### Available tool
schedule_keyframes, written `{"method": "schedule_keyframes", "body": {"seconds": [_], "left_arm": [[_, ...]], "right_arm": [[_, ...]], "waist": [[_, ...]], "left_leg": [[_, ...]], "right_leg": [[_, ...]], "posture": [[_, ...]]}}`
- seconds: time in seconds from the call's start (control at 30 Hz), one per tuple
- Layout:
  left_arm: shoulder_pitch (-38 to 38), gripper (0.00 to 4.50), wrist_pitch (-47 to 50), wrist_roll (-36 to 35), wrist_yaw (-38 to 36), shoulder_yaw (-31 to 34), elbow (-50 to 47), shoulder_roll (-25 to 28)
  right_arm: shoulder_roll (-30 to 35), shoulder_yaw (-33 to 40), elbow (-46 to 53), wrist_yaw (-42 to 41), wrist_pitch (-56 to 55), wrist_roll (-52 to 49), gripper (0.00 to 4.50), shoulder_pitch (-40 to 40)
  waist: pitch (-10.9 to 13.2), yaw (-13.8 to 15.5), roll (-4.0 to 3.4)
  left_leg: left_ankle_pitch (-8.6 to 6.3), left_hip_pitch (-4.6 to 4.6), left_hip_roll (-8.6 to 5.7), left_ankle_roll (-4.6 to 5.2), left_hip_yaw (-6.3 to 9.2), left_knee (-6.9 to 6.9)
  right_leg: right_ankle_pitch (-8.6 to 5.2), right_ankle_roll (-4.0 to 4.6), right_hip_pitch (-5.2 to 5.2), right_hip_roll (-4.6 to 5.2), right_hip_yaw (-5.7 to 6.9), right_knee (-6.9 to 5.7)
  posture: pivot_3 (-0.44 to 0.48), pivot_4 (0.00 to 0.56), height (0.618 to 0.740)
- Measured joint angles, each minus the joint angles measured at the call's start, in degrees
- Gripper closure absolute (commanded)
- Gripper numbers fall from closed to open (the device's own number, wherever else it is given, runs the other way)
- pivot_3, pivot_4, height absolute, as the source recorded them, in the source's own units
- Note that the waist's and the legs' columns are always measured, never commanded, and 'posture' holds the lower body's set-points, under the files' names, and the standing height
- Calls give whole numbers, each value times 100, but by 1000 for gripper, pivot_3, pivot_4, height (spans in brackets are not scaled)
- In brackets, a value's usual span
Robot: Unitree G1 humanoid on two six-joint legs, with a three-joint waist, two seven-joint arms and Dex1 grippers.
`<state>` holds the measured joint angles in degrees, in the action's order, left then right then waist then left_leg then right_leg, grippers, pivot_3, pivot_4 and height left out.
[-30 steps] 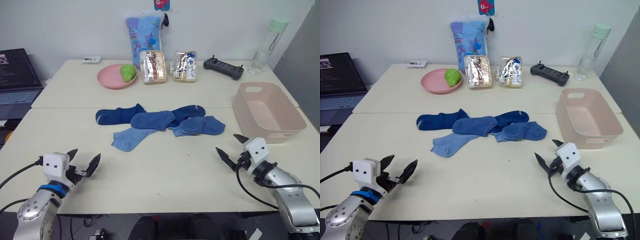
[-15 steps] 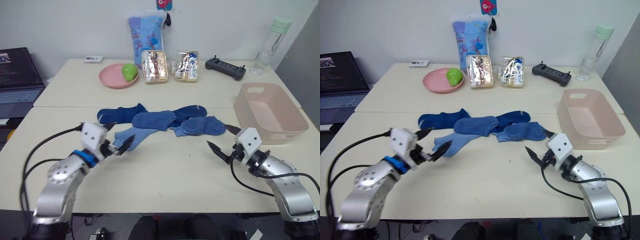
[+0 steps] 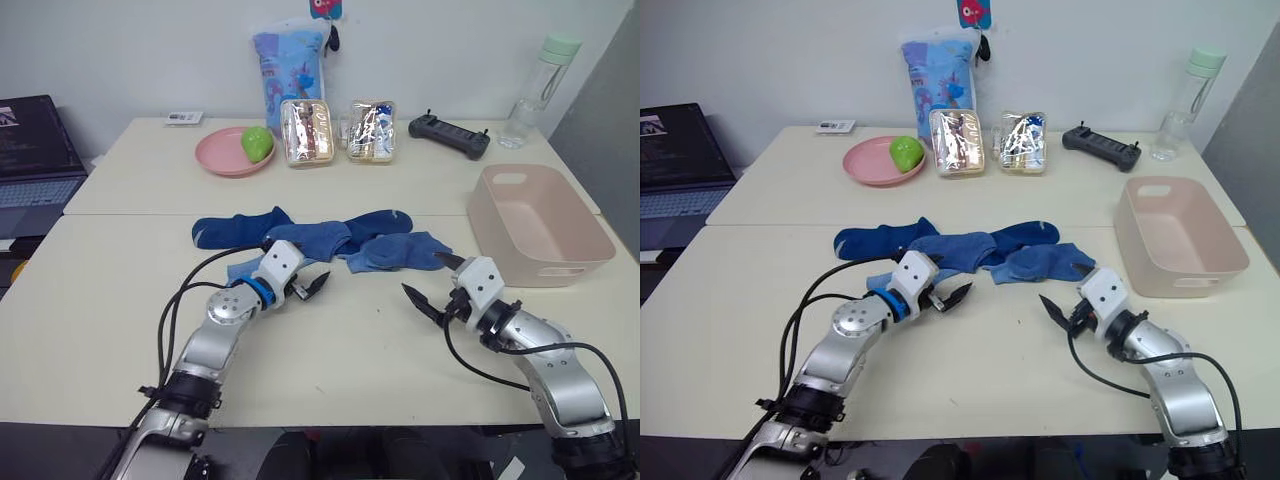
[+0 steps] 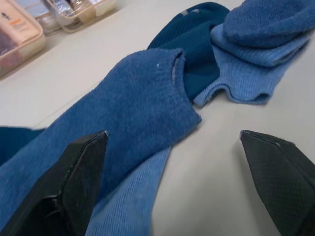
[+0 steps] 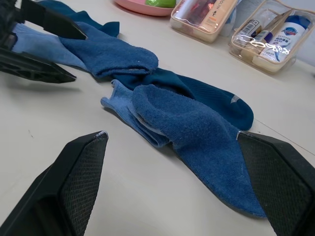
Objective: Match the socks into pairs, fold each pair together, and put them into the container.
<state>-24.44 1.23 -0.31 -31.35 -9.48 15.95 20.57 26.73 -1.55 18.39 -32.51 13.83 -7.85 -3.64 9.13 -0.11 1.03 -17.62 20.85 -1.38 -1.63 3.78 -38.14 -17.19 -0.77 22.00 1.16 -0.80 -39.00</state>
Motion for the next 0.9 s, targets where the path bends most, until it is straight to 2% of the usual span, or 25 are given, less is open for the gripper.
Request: {"method": "schedule_keyframes", "body": {"seconds": [0.17, 0.43, 0.47, 0.63, 0.9], "left_arm": [[-468, 1858, -425, 118, 44, -5, 613, -171], [-493, 4319, -560, 125, -67, 4, 822, -206], [-449, 4467, -549, 108, -69, 34, 779, -206], [-328, 4467, -408, -95, -81, 240, 618, -198], [-261, 4467, 357, -1024, -402, 850, 166, -224]], "right_arm": [[1, 6, 37, 41, 38, 4, 0, 10], [9, 27, 165, 61, 83, -1, 0, 56], [9, 28, 165, 70, 99, -2, 0, 65], [9, 30, 165, 94, 130, -3, 0, 65], [82, -9, 165, -26, 145, -3, 0, -42]], "waist": [[0, -4, 0], [0, -6, 0], [0, -7, 0], [0, -6, 0], [0, -6, 0]], "left_leg": [[1, 0, 0, -1, -1, 0], [1, 0, 0, -1, -1, -2], [1, 0, 0, -1, -1, -3], [1, 0, 0, -2, 0, -3], [1, 1, 0, -2, -1, -4]], "right_leg": [[0, 0, 0, 0, 0, 0], [0, 0, 1, 0, -1, 0], [0, 0, 1, 0, -2, -1], [0, 0, 2, 0, -1, -2], [0, -1, 2, 0, -1, -2]], "posture": [[0, 150, 740], [0, 150, 740], [0, 150, 740], [0, 150, 740], [0, 150, 740]]}}
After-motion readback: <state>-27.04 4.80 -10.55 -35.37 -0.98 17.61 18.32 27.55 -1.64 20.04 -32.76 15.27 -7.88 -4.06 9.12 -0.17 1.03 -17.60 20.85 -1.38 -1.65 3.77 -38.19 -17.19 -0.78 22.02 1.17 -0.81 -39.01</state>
